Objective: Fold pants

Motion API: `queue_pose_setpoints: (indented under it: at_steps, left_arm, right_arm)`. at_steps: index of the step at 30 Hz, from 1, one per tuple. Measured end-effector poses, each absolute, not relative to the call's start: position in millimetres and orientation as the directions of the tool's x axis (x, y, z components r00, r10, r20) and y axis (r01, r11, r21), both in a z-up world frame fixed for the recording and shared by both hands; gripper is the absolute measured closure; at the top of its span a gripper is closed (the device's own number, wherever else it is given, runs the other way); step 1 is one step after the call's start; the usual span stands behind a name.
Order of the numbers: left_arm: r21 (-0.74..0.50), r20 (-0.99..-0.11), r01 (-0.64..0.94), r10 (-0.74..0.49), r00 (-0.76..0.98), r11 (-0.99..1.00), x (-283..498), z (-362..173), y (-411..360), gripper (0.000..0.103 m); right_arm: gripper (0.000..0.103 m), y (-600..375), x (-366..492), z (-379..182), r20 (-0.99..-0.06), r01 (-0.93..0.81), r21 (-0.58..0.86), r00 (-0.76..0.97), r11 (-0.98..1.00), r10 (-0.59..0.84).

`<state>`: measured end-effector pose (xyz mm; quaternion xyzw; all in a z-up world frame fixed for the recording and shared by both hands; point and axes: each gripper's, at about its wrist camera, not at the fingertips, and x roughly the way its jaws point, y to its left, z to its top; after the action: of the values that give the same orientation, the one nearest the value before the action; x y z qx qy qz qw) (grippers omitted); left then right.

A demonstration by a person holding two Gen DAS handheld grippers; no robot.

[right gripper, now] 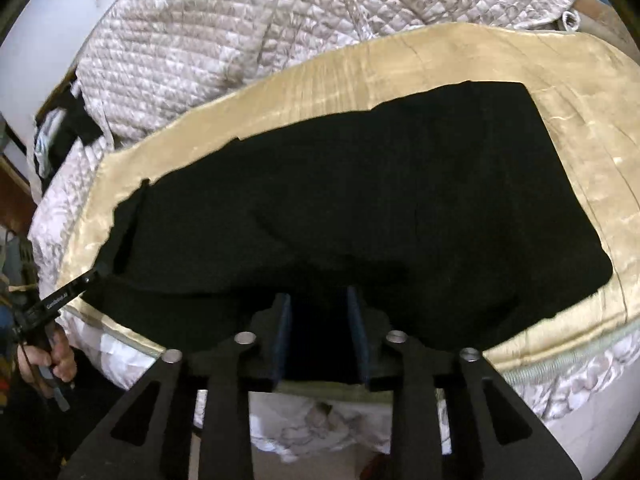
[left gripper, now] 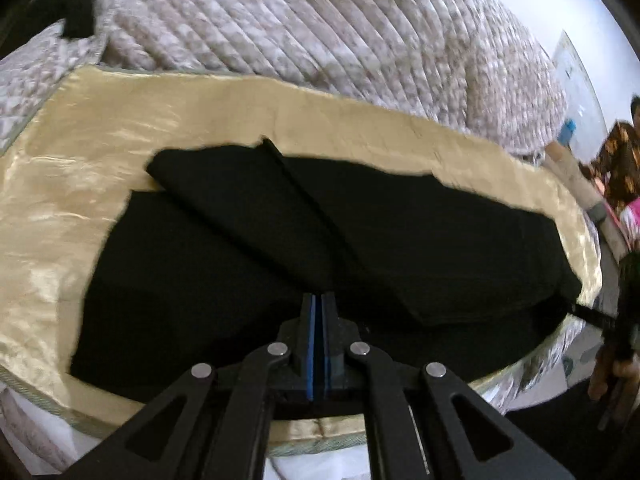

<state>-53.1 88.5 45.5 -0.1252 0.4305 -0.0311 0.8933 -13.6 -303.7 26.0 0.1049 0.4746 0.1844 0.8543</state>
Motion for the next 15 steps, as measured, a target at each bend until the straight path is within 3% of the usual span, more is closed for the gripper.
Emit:
queue_pose_setpoints:
  at_steps: [1, 3, 5, 10, 15]
  left_arm:
    - [-0.255, -0.755, -0.06, -0.16, 0.636, 0.965, -49.2, 50.7, 91.6, 0.097]
    - [-0.241, -0.746, -0.076, -0.134, 0.652, 0.968, -36.4, 55.3, 94.6, 0.076]
    - [-0.231, -0.75, -0.124, -0.095, 0.654, 0.965, -15.4, 55.3, 101.0, 0.067]
    - [-0.253, -0.778, -0.197, -0.078, 0.623, 0.947, 17.8, 49.0, 101.8, 0.054]
    - [-0.095, -0.807, -0.19, 0.036, 0.59, 0.977, 59.7, 34.1, 77.3, 0.055]
  right_arm:
    - [0.069, -306.0, -16.4, 28.7, -0.759, -0.214, 0.365, 0.495, 0.906, 0.423]
    - [0.06, -312.4, -20.2, 34.1, -0.726, -0.206, 0.387, 0.533, 0.899, 0.435]
    - [0.054, -319.3, -19.4, 39.8, -0.7, -0.178, 0.403, 0.572, 0.898, 0.428]
    - [0.054, -341.3, -15.9, 37.8, -0.702, -0.069, 0.405, 0.616, 0.912, 0.358]
    - [0.054, -364.0, -13.0, 36.6, -0.686, 0.05, 0.436, 0.665, 0.899, 0.296]
